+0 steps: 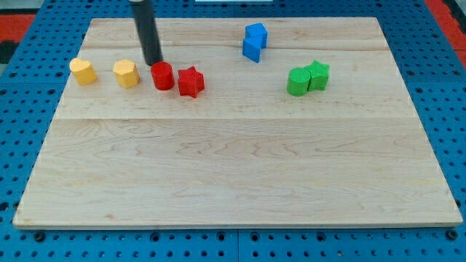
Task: Push the yellow hexagon towards the bottom right of the yellow heart
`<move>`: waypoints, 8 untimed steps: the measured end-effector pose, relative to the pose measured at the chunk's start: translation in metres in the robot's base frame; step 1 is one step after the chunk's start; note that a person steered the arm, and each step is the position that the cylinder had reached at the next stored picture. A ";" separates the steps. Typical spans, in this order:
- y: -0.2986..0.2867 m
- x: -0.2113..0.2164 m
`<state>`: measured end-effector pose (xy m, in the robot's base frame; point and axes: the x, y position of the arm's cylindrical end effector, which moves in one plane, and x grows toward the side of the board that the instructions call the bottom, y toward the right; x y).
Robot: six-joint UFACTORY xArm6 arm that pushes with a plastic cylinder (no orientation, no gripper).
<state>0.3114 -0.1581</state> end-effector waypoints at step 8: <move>-0.041 0.048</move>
